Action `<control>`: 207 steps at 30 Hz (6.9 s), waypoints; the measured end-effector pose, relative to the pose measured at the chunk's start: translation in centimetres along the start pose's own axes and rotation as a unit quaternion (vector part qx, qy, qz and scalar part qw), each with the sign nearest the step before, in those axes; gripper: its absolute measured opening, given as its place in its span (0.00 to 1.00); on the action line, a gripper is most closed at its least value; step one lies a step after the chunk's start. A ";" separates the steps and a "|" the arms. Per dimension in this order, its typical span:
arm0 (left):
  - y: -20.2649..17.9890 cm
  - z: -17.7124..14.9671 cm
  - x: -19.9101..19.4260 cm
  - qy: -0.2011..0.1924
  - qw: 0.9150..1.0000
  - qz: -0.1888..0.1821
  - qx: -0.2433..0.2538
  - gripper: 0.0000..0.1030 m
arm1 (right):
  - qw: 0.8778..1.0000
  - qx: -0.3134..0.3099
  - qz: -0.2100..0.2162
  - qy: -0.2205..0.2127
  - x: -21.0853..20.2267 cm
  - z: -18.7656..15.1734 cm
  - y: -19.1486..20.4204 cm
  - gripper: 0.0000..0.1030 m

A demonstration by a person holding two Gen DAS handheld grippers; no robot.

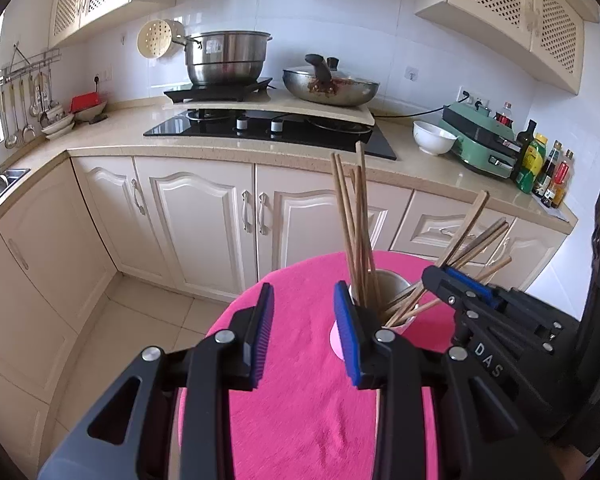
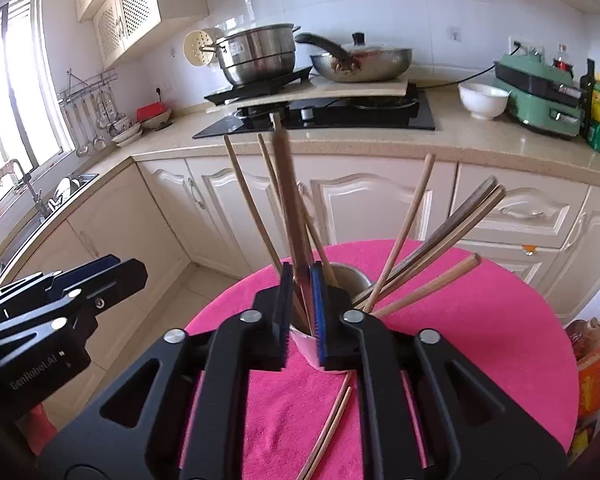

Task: Organize utensils
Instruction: 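Open the left tool to release its chopstick while the right tool releases its own, then move both open tools down to the last two chopsticks beside the cup, then grasp a chopstick with the left tool while the right tool grasps the other, then lift the left tool's chopstick into the cup while the right tool carries its chopstick over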

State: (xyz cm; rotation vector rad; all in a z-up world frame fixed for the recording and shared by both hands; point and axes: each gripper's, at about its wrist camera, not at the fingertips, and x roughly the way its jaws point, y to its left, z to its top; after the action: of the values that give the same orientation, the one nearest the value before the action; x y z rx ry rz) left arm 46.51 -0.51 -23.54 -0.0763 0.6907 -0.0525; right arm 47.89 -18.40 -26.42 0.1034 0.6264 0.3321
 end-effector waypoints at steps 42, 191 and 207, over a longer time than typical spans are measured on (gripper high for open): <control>-6.0 -6.8 -1.0 0.084 0.991 -0.066 0.079 0.44 | 0.993 0.067 -0.091 -0.020 -11.3 -6.5 -3.2 0.50; -1.6 -7.3 5.4 0.160 0.985 -0.052 -0.037 0.05 | 0.928 0.129 -0.031 0.349 5.4 -12.3 -8.9 0.06; -2.4 1.9 2.7 -0.075 0.990 -0.096 -0.065 0.05 | 0.953 0.161 0.020 0.257 3.9 -9.6 -13.4 0.06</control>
State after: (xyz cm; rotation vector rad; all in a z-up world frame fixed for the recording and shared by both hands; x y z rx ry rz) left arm 49.76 -2.97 -23.61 -0.2691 0.5335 -0.1840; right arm 48.82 -29.81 -38.99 0.3495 1.1960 0.2935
